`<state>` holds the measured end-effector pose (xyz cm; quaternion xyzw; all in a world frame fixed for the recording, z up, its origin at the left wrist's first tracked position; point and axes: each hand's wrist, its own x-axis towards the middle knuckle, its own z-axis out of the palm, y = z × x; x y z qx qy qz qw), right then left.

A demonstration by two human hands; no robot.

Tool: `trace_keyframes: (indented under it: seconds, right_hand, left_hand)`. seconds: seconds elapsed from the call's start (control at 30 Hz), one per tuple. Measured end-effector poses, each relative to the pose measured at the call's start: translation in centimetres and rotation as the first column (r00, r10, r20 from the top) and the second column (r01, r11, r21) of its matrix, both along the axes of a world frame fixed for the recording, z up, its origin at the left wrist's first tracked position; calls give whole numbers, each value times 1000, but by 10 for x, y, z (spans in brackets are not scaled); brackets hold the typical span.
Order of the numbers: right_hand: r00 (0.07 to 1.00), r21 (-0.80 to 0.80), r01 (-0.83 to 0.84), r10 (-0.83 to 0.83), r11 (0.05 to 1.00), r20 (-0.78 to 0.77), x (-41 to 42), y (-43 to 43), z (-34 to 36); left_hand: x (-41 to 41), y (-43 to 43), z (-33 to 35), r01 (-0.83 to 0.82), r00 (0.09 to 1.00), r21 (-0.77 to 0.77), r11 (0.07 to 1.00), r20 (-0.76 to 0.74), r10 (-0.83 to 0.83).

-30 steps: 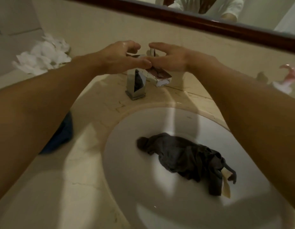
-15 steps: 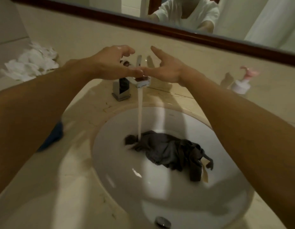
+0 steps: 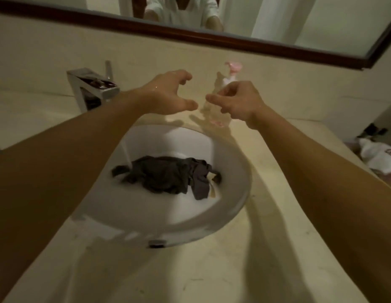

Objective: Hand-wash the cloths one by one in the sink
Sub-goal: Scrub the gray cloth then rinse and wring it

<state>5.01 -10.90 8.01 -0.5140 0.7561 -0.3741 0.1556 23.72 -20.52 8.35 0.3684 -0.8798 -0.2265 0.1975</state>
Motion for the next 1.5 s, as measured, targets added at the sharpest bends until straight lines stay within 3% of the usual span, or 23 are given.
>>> trace_keyframes:
  seconds: [0.2,0.4,0.57,0.7,0.87,0.97,1.1,1.37,1.5]
  right_hand:
    - [970,-73,227,-219,971,105,-41,-1,-30]
    - [981,-23,119,-114,993,155,-54,-33,-59]
    - [974,-110,205,-192,973,122,-54,-51,-60]
    - [985,-115,100,-82,988,153,-41,-32,-58]
    - [991,35,-60,55,998,121,-5,10,-56]
    - [996,127,-83,77,988,49,23,37,-58]
    - [995,194,-103,103,976,8,52,60,-71]
    - [976,-31,-216,216,976,7,82,57,-98]
    - [963,-74,-264,267,962,27,82,45,-103]
  left_hand:
    - [-61,-6,-35,43,999,125,991,-29,-39]
    - [-104,-18,-73,100,980,261,960,-192,-50]
    - [-115,-15,-84,44,940,253,966,-337,46]
    - [-89,-3,-79,14,917,261,965,-388,91]
    - [-37,40,-87,204,913,538,818,-406,40]
    - [-13,69,-97,298,885,526,796,-465,-24]
    - [14,93,-115,258,905,493,831,-423,-30]
    - [45,101,-143,317,885,590,743,-466,-8]
    - [39,95,-147,240,901,615,751,-430,64]
